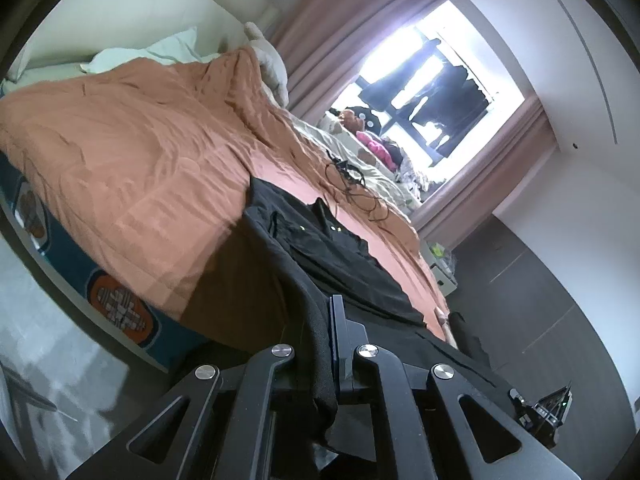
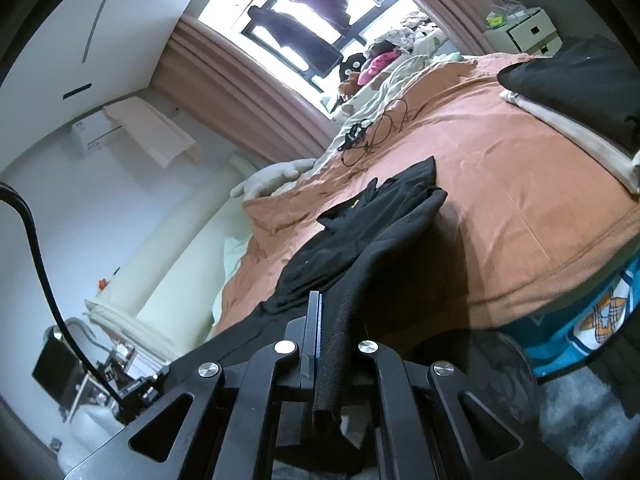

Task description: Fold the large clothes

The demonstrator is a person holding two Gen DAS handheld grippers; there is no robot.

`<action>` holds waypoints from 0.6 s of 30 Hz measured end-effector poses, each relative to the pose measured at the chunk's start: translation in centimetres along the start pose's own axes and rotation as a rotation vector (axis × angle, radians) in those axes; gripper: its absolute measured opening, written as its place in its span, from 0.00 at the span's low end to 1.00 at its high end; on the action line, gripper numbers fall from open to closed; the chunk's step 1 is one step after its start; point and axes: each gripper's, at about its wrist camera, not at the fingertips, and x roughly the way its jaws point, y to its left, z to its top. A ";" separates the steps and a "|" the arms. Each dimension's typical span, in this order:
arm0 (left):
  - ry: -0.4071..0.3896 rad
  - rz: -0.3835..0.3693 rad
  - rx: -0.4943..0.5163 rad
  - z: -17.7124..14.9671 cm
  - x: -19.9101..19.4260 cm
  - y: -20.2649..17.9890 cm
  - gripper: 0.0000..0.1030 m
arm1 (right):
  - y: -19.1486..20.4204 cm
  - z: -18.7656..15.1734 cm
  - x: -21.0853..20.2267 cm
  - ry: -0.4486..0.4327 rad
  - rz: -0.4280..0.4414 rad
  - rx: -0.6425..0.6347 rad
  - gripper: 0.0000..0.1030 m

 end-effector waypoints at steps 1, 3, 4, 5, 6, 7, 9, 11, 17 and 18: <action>-0.002 -0.001 0.000 -0.3 -0.2 0.1 0.04 | 0.0 -0.2 -0.1 0.001 0.001 -0.001 0.03; -0.003 -0.001 -0.002 -0.7 -0.4 0.3 0.04 | -0.1 -0.4 -0.1 0.004 0.007 0.006 0.03; -0.001 0.000 -0.005 -1.0 -0.5 0.4 0.04 | -0.2 -0.3 0.1 0.006 0.009 0.009 0.03; 0.002 0.001 -0.010 -1.2 -0.5 0.6 0.04 | -0.3 -0.2 0.2 0.005 0.009 0.009 0.03; 0.002 0.002 -0.013 -1.3 -0.4 0.8 0.04 | -0.3 -0.2 0.2 0.005 0.008 0.006 0.03; 0.003 0.004 -0.016 -1.3 -0.4 1.0 0.04 | -0.2 -0.2 0.2 0.004 0.008 0.002 0.03; 0.003 0.003 -0.028 -1.3 -0.1 1.5 0.04 | -0.2 0.0 0.4 0.004 0.010 -0.006 0.03; 0.002 0.001 -0.037 -1.1 0.1 1.9 0.04 | -0.3 0.5 0.8 0.006 0.009 -0.008 0.03; -0.014 0.007 -0.045 0.7 1.3 1.9 0.04 | -0.3 2.9 1.9 -0.005 0.027 0.003 0.03; -0.014 0.006 -0.046 1.4 1.8 1.8 0.04 | -0.2 3.6 2.4 -0.007 0.028 0.002 0.03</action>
